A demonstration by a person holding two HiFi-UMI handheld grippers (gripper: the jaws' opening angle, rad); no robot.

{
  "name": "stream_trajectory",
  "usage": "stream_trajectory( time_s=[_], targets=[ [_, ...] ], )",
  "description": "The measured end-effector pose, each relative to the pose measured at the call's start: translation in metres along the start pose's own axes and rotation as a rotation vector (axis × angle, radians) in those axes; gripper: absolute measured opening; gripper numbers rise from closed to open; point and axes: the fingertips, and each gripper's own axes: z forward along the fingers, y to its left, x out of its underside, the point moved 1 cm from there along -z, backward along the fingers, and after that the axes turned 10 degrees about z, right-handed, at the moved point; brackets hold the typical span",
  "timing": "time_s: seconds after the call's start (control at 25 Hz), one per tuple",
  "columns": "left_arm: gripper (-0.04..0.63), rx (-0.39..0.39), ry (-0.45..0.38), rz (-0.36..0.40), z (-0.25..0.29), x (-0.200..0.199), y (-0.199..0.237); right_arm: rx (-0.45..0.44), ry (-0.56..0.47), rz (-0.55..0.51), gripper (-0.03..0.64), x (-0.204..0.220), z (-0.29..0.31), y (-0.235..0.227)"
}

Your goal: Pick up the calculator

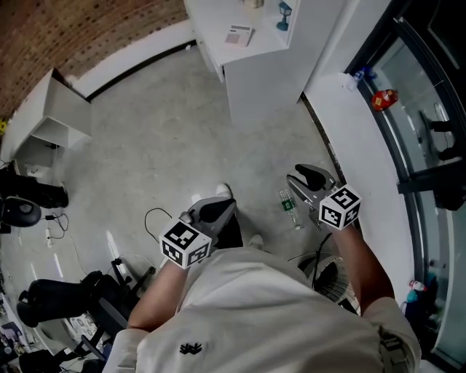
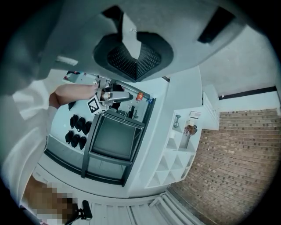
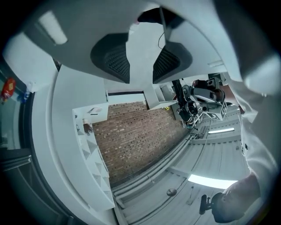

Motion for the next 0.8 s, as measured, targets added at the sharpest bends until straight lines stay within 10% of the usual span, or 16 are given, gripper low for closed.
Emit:
stream_trajectory(
  time_s=[0.8],
  targets=[
    [0.006,0.046,-0.040,0.034,0.047,-0.096,0.263,0.083,0.010,-0.052,0.160,-0.191,0.228,-0.153]
  ],
)
